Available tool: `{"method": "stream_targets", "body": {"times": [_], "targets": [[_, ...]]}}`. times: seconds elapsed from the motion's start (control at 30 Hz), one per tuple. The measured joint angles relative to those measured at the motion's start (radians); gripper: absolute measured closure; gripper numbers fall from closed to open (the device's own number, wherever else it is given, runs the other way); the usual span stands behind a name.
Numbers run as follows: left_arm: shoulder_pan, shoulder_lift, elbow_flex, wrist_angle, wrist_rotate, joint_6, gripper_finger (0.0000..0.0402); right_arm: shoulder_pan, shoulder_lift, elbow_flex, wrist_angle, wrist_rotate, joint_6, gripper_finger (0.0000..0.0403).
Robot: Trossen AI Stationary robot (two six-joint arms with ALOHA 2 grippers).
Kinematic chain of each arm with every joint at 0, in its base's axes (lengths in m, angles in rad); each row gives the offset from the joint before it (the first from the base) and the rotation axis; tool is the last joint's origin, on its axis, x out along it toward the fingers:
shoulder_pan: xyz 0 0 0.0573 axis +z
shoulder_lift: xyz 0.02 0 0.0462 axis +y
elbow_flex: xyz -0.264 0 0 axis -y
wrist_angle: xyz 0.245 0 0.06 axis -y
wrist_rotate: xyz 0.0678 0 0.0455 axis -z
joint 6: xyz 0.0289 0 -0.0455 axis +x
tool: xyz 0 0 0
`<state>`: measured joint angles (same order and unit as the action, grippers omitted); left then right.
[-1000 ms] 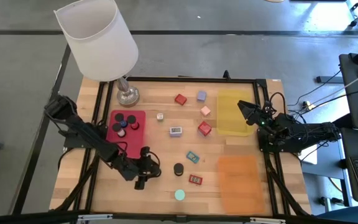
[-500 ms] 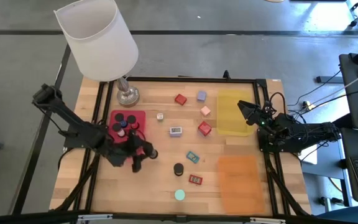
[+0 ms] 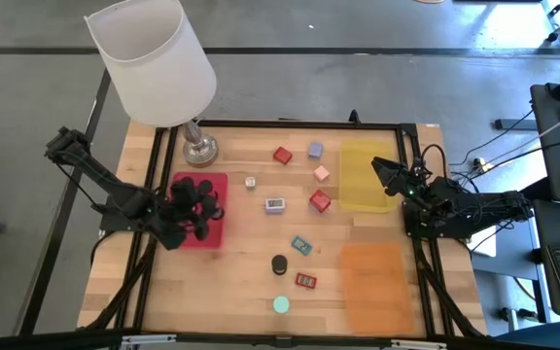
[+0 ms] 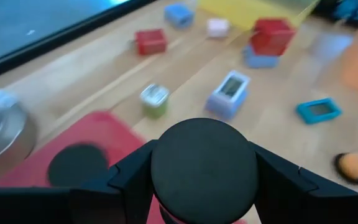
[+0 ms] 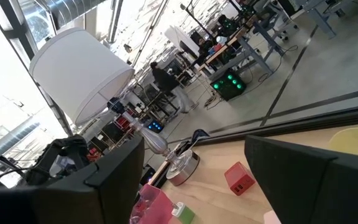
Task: Pick & Place Office items
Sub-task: Put the blue hourglass timer into the red bin
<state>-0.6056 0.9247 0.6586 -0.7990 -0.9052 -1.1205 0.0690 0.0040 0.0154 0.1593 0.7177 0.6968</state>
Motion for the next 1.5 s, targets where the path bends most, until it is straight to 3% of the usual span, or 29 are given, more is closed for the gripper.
{"method": "stream_targets", "body": {"times": [0.33,0.93,1.5], "targets": [[0.000,0.089,0.000,-0.169,0.019,-0.302,0.0187,0.000,0.000,0.000,0.000,0.000,0.000,0.0121],[0.001,0.380,0.000,-0.224,0.010,-0.674,0.0187,0.000,0.000,0.000,0.000,0.000,0.000,0.0121],[0.112,0.479,0.000,-0.223,-0.009,-0.753,0.0184,0.000,0.000,0.000,0.000,0.000,0.000,0.0121]]}}
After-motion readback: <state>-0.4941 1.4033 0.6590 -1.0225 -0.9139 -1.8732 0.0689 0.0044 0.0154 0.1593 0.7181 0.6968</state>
